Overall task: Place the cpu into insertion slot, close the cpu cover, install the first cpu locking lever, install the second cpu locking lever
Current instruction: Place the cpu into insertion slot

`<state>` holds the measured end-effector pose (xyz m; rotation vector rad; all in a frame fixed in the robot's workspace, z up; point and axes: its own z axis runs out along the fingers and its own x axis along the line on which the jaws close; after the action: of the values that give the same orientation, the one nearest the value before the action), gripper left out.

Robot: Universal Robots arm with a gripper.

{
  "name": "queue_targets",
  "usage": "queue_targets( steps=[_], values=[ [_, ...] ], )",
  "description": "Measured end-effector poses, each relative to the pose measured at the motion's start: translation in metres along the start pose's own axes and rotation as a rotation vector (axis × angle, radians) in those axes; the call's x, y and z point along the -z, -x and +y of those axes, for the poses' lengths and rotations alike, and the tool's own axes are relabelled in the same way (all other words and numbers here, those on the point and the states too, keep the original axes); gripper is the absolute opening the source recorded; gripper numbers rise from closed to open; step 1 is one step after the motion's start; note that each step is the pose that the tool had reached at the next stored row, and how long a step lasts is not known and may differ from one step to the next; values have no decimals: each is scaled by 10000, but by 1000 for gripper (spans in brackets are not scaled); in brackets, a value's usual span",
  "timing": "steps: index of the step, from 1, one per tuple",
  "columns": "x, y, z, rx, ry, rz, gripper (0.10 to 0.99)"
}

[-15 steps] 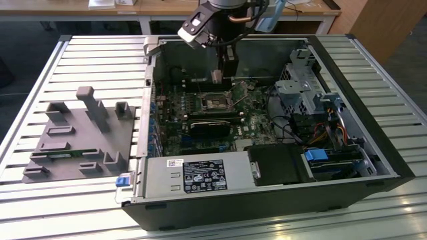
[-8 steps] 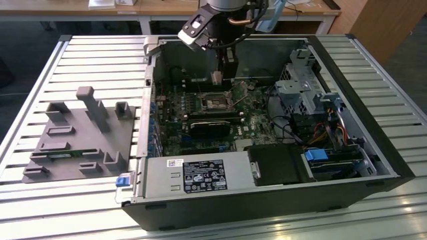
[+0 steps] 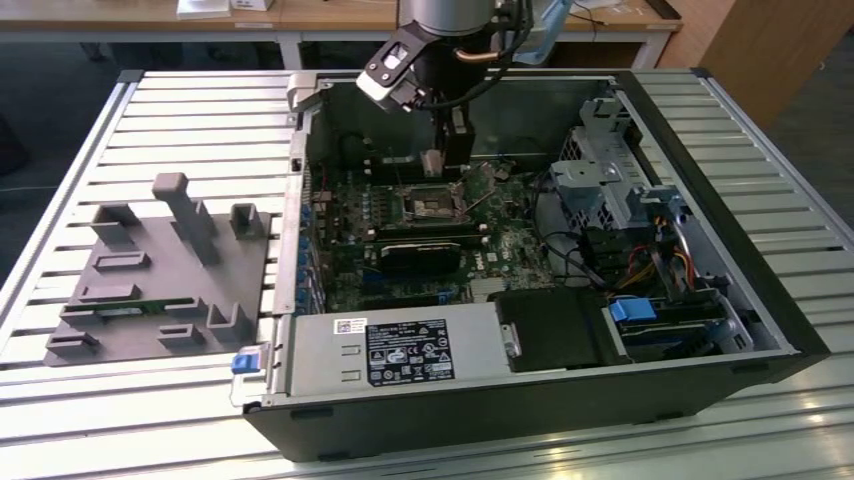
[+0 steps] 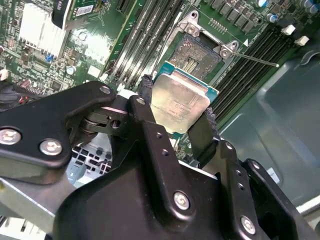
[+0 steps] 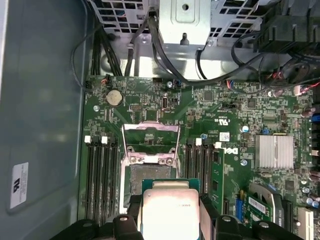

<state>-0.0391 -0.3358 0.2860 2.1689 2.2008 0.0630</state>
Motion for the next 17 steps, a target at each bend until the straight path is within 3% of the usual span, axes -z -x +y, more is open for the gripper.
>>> queue_targets(
  steps=[13,17],
  values=[
    [-232,-90,-29,14,4,3,541],
    [-256,-90,-31,13,6,2,541]
  ],
)
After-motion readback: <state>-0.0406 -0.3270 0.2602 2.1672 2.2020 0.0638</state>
